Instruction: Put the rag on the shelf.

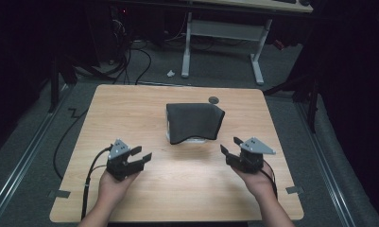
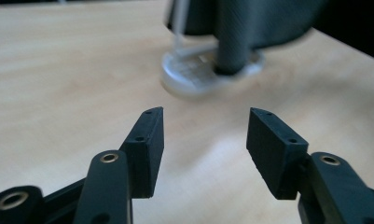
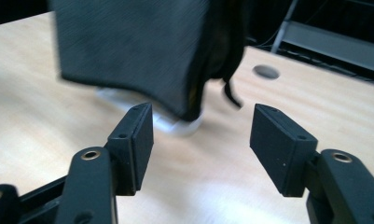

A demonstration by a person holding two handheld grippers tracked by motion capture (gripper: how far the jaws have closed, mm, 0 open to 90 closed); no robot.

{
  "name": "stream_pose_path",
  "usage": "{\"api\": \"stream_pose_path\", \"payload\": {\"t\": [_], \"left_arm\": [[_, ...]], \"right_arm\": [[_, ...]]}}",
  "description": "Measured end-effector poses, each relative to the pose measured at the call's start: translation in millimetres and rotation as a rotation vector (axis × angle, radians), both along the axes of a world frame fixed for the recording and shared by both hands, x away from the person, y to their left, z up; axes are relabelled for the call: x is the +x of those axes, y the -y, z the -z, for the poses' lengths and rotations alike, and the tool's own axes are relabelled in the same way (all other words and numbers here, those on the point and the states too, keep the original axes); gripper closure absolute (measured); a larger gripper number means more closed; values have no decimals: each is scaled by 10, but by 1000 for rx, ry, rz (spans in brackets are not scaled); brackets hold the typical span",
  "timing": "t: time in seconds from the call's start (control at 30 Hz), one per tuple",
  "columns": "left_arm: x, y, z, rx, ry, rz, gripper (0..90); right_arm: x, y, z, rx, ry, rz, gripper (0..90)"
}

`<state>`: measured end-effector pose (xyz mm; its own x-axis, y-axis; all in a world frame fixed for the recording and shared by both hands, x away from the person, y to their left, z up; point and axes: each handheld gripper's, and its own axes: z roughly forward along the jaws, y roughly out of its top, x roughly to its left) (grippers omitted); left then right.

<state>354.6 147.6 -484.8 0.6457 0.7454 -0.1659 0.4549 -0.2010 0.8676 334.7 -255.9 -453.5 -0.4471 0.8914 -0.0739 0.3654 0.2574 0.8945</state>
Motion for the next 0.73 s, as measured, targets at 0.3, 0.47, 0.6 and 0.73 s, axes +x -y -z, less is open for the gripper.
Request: {"api": "stream_pose_path", "payload": {"t": [0.3,0.47,0.6,0.73], "left_arm": [[-598,189,428,50,-114,103,475],[-544,263,412,69,-86,100,458],[-534,215,435,100,-81,101,454],[-533,164,441,83,-94,92,454]], "right_arm": [[-583,-166,569,30,-129,19,432],[-594,-285,597,-26,-135,-4,423],[-581,-276,602,-57,-115,0,425],[-570,-231,623,-38,-138,21,426]]}}
